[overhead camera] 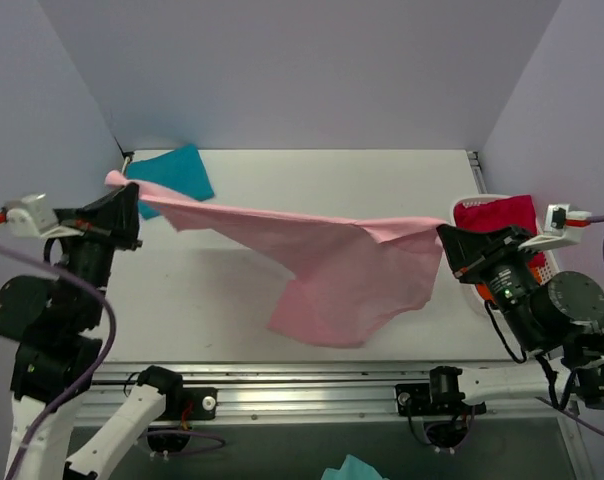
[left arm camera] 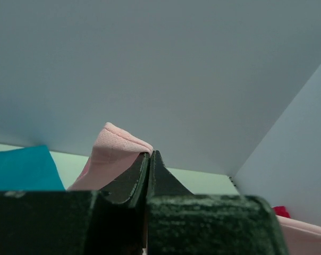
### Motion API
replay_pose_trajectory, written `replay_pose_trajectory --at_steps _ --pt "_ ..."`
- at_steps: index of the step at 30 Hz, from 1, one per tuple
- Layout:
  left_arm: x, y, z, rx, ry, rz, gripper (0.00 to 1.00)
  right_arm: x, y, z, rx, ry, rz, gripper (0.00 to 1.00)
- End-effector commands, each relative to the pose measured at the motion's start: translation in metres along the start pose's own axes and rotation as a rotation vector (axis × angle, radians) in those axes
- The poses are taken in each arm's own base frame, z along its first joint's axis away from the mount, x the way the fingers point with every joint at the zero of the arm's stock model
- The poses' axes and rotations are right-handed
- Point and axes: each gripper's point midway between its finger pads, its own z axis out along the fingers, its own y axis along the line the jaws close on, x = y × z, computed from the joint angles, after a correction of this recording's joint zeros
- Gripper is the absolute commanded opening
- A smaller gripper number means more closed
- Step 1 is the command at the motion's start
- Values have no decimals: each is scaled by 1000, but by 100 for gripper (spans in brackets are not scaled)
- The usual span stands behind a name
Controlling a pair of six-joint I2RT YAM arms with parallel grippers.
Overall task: Fold and stack the t-shirts
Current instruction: Flatten the tshirt out
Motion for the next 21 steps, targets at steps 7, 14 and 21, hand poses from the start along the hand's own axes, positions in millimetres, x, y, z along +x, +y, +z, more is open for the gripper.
replay_pose_trajectory --at_steps 7,14,21 --pt "-91 -32 -91 164 -183 -45 2 -84 48 -16 -262 -94 -102 0" --pt "-88 -48 -78 228 -162 -58 2 -122 73 -16 -322 -201 -117 0" --pt "-49 -41 -20 179 -86 -59 2 -135 99 21 -234 -260 -137 0"
